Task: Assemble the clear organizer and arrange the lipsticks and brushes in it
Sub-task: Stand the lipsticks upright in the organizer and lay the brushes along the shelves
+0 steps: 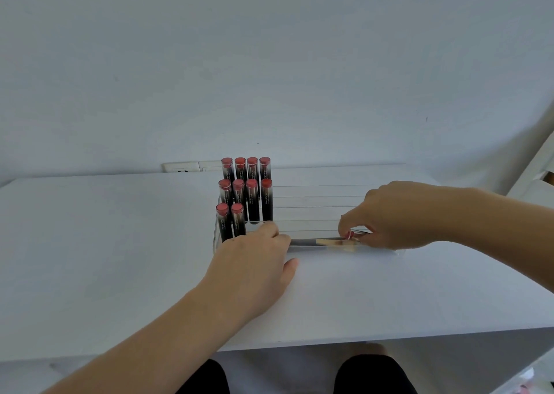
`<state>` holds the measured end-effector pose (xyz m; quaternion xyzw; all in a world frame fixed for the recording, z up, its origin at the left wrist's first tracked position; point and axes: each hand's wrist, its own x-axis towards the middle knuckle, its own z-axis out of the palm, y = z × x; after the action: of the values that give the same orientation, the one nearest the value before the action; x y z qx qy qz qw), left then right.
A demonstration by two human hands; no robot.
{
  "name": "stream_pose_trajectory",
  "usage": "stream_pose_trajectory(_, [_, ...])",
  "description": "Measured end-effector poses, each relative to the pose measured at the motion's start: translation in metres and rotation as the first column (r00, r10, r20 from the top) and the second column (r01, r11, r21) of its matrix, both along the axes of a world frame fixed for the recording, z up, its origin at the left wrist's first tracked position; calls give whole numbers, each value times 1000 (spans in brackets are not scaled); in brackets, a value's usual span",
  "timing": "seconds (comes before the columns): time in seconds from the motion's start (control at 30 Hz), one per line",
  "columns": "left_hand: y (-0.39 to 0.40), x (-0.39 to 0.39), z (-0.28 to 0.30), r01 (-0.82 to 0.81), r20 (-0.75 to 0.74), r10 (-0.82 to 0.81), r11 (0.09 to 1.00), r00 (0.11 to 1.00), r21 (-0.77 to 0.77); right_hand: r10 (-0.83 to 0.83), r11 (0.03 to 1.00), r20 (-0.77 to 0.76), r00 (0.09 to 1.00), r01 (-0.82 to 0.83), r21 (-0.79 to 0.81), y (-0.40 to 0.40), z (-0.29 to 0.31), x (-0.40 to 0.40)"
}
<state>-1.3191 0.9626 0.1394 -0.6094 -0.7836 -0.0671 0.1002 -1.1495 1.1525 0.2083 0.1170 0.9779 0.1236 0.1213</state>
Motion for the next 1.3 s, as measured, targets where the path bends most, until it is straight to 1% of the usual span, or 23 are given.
stream_pose_trajectory(0.07, [1,0,-1,-4,-5,4,1000,1000,-7,19,1000,-25,1000,-19,19,0,1,2])
stream_pose_trajectory(0.2, [3,1,-2,-12,-24,12,1000,1000,-7,85,996,-125,989,-79,51,-1,3,5])
stream_pose_trajectory(0.33, [3,1,-3,-4,2,4,1000,1000,16,81,995,-183,980,-70,65,-5,0,9])
stream_pose_trajectory(0.43, [2,1,-1,4,10,-4,998,1000,57,30,999,-265,964,-33,-10,-10,-3,10])
stream_pose_trajectory(0.57, [4,6,0,32,33,-35,995,999,90,-68,989,-424,903,6,-145,-10,1,10])
stream_pose_trajectory(0.73, [13,17,2,73,90,-81,993,993,87,-129,964,-510,850,-13,-266,-11,11,8])
stream_pose_trajectory(0.83, [18,26,4,127,146,-138,989,980,78,-152,945,-573,806,-51,-323,-12,15,6])
stream_pose_trajectory(0.93, [17,28,5,126,123,-139,986,983,109,-162,934,-605,779,-76,-348,-12,18,6])
stream_pose_trajectory(1.03, [13,22,4,50,63,-57,992,996,115,-164,931,-619,768,-87,-355,-13,18,5])
stream_pose_trajectory(1.1, [11,21,2,30,42,-34,995,999,100,-164,931,-619,768,-87,-355,-14,17,3])
stream_pose_trajectory(1.3, [11,31,1,57,55,-65,989,996,136,-163,925,-623,765,-100,-365,-19,19,-4])
